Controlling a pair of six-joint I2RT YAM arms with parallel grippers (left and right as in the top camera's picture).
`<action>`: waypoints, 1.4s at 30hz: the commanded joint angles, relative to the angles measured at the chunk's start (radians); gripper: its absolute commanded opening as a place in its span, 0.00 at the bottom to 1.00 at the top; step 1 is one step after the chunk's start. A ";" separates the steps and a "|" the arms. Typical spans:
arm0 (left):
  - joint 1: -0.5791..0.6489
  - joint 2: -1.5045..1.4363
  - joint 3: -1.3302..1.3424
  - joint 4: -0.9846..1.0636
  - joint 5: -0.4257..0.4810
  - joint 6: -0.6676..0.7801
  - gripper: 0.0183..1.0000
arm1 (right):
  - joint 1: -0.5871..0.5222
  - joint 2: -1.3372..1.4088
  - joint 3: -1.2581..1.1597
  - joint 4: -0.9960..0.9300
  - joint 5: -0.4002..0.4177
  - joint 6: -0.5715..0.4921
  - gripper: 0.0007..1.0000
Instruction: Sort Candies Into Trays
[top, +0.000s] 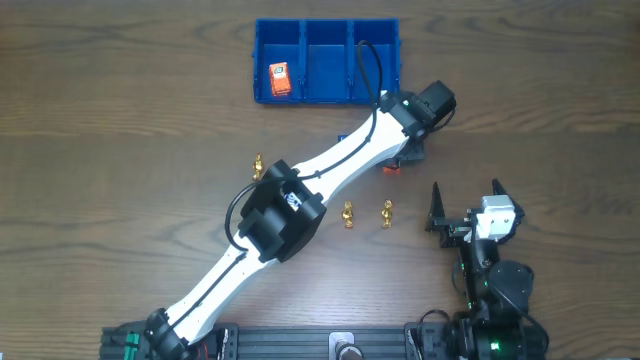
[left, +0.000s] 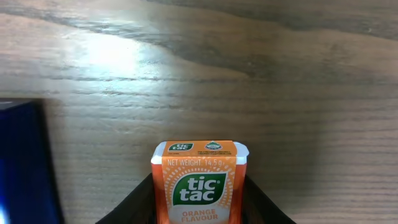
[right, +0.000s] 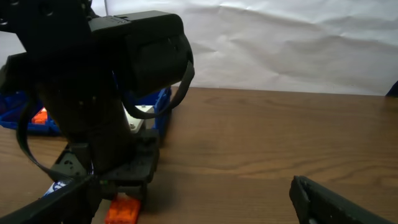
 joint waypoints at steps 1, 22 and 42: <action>0.076 -0.220 -0.016 -0.001 -0.146 0.122 0.34 | -0.004 -0.005 -0.003 -0.006 -0.008 -0.015 1.00; 0.528 -0.168 -0.002 0.037 0.018 0.520 0.35 | -0.004 -0.005 -0.002 -0.006 -0.008 -0.015 1.00; 0.591 -1.532 -1.176 0.627 -0.134 0.614 1.00 | -0.004 -0.005 -0.002 -0.006 -0.008 -0.015 1.00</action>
